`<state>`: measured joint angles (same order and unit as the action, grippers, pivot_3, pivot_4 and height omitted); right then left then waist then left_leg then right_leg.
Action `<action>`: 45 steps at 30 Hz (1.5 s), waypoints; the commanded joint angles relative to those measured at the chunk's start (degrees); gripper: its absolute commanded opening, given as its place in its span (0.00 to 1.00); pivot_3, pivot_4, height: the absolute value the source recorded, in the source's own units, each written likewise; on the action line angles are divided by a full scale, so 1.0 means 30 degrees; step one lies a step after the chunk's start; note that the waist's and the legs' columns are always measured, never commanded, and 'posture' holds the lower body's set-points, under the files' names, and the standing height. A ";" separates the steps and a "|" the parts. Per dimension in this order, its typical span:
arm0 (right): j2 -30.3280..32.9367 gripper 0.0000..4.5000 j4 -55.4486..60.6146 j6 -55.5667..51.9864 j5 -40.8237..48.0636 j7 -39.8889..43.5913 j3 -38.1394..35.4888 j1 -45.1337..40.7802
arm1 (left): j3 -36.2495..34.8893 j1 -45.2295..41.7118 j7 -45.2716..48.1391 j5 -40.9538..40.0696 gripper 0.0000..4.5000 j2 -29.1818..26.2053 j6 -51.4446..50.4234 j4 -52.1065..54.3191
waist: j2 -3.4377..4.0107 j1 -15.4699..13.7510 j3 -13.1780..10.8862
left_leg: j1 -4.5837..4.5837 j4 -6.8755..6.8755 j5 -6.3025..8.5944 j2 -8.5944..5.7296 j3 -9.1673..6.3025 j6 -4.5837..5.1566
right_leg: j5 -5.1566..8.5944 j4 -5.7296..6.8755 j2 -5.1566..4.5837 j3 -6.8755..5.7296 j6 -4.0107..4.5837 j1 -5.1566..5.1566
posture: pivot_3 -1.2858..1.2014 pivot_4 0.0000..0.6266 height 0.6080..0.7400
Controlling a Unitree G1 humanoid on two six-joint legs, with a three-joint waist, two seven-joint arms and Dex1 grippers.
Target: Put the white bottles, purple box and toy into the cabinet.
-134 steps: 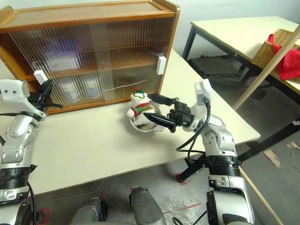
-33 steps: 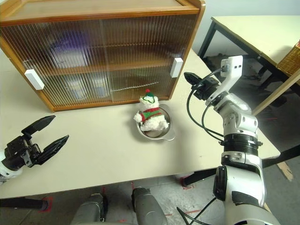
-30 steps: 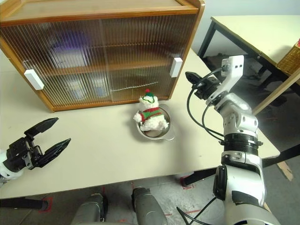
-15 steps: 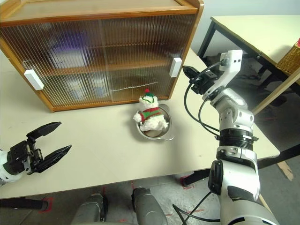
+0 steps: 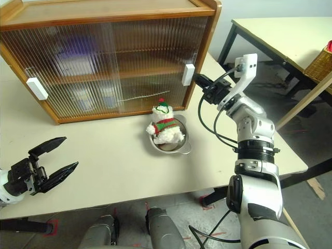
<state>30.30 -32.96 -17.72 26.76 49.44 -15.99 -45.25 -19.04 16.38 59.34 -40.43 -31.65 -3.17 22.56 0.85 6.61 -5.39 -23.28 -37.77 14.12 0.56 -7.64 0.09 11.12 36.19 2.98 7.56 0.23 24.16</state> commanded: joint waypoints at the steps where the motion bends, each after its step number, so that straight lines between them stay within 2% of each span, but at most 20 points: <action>1: -0.0389 0.01 0.0110 -0.0185 -0.0077 0.0246 0.0489 -0.0390 | -0.0002 0.0094 -0.0073 0.0282 1.00 -0.0028 0.0152 -0.0163 | 0.0003 0.0002 0.0002 | 0.0001 0.0000 0.0000 0.0005 0.0000 0.0000 | 0.0001 0.0002 0.0004 0.0000 0.0002 0.0000 | 0.45 0.15 1.00; 45: -0.5193 0.01 0.0275 0.0143 -0.0451 0.1653 0.3393 -0.1948 | -0.0165 0.0396 -0.0287 0.1457 1.00 -0.0130 0.1781 -0.1366 | 0.0019 -0.0088 0.0011 | -0.0020 0.0024 0.0003 0.0042 -0.0008 -0.0006 | -0.0001 0.0032 0.0035 -0.0010 0.0121 0.0065 | 0.47 0.17 1.00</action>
<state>15.41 -32.14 -17.13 25.85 53.69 -6.59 -49.76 -19.16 16.88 58.39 -36.58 -32.04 1.72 18.80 0.91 6.35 -5.36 -23.35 -37.70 14.13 0.69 -7.66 0.06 11.12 36.29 3.09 7.52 0.60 24.37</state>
